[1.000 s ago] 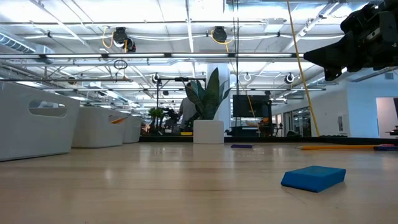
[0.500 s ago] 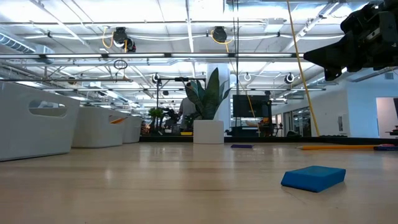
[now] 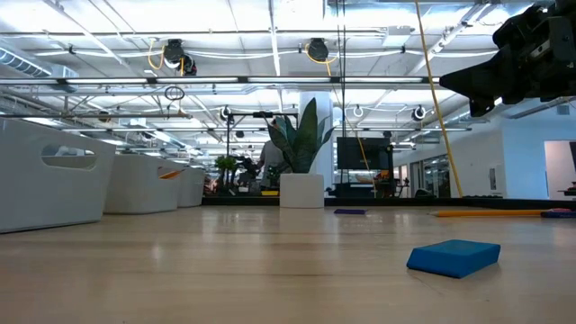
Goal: Sort crayons/erasers/pens/pencils in bins
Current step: Put the purple eraser into the bottom
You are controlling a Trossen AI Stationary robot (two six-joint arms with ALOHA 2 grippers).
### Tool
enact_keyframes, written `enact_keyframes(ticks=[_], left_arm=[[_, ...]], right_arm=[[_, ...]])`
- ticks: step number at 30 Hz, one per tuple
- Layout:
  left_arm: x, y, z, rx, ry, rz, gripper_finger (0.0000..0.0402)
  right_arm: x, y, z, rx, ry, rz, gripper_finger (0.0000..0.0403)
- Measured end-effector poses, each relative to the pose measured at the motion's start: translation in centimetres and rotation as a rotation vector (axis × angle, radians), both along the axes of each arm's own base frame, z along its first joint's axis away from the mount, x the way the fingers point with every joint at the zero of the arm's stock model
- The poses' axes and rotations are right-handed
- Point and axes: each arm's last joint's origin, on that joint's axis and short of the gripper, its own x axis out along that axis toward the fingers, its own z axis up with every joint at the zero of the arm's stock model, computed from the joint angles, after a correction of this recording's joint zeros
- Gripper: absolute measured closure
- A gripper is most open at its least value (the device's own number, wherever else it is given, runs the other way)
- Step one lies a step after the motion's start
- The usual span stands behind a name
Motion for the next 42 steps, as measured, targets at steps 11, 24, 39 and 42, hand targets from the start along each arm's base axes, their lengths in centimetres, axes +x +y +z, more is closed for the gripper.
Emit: enact_keyframes(ticks=[11,24,39,42], left_arm=[[-1.5,5.2,2.8,0.046,-0.001,0.086,0.0238],[0.5,15.3,3.0,0.424,-0.03,0.227,0.0238],[4.0,18.3,0.0,0.463,-0.028,0.238,0.0238],[5.5,19.0,-0.4,0.493,-0.115,0.257,0.0238]], right_arm=[[0.0,0.0,0.0,0.0,0.0,0.0,0.039],[0.0,0.0,0.0,0.0,0.0,0.0,0.039],[-0.3,-0.9,0.5,-0.482,0.081,-0.34,0.039],[-0.3,-1.0,0.6,-0.593,0.096,-0.348,0.039]])
